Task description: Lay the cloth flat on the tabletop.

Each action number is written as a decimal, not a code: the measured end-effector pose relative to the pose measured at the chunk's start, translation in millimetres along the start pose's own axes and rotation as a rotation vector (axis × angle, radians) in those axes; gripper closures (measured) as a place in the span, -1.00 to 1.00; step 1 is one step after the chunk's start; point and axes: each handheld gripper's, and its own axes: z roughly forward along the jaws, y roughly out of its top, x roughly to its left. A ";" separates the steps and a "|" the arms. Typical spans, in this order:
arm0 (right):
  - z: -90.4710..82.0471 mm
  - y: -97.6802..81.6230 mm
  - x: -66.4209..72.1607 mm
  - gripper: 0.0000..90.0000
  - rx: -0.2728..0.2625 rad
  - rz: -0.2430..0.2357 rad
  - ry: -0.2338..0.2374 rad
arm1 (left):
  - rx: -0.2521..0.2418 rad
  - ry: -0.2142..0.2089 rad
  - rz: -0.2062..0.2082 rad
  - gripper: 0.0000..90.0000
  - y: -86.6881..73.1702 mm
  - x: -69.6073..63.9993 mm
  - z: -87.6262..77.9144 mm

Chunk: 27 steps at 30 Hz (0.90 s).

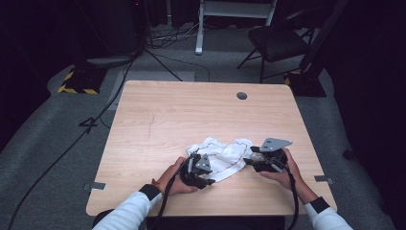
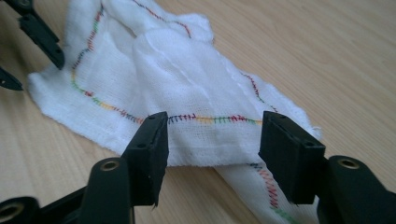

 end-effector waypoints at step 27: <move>-23.4 13.3 4.7 0.89 -0.116 -0.055 -0.034 | -0.190 0.120 0.046 0.93 -1.2 12.0 -54.9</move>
